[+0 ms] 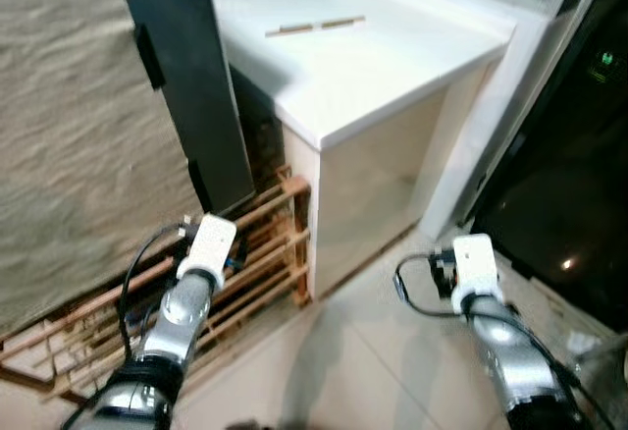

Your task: Clothes washing

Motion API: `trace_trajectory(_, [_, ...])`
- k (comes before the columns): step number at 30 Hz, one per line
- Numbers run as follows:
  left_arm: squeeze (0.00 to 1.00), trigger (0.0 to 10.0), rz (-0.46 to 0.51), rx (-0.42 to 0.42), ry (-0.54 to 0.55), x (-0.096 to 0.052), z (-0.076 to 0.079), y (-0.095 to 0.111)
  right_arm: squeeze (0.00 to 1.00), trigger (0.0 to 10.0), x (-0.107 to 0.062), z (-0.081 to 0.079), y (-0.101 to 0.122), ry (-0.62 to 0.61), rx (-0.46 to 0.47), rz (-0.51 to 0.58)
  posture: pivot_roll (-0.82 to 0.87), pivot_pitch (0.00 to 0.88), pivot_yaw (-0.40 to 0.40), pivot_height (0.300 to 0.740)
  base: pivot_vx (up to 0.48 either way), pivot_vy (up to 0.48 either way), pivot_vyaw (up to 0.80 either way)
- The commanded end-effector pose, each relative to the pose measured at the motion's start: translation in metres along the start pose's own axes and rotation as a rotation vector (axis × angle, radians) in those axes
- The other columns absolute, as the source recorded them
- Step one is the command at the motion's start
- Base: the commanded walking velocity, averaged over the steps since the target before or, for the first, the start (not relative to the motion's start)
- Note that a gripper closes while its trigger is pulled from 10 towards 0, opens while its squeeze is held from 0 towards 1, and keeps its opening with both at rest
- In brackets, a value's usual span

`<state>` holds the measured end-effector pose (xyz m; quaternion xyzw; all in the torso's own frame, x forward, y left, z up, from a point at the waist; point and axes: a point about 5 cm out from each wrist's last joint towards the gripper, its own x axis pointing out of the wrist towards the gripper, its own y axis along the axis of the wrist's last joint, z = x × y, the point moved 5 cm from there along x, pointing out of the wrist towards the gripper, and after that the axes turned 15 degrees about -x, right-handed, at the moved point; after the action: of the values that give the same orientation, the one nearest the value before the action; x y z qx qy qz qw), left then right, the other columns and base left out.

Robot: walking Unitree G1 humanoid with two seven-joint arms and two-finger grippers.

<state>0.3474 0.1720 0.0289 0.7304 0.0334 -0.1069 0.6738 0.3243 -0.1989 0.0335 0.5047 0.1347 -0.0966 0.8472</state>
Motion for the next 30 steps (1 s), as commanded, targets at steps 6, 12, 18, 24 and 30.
trace_trajectory(6, [0.00,10.0,0.164,-0.035,-0.015,-0.012,0.004,0.052,0.41,10.0,-0.023,0.015,0.025,0.006,-0.015,0.094,0.09,0.000,-0.089,0.740,0.000,0.000,0.00])
trace_trajectory(12, [0.00,10.0,0.315,-0.098,-0.037,-0.024,0.010,0.109,0.00,10.0,-0.037,0.041,0.042,-0.125,0.089,0.162,0.09,0.000,-0.073,0.740,0.000,0.000,0.00])
trace_trajectory(18, [0.97,10.0,0.272,-0.236,-0.092,-0.043,0.015,0.145,1.00,10.0,-0.060,0.056,0.074,-0.150,0.217,0.177,0.03,0.000,0.021,0.740,0.000,0.000,0.00])
trace_trajectory(24, [1.00,10.0,0.271,-0.212,-0.118,-0.054,0.024,0.155,1.00,10.0,-0.084,0.051,0.091,-0.145,0.231,0.203,0.02,0.000,0.050,0.740,0.000,0.000,0.00])
trace_trajectory(30, [1.00,10.0,0.243,-0.220,-0.143,-0.039,0.032,0.161,1.00,10.0,-0.077,0.055,0.098,-0.186,0.234,0.198,0.02,0.000,0.065,0.740,0.000,0.000,0.00])
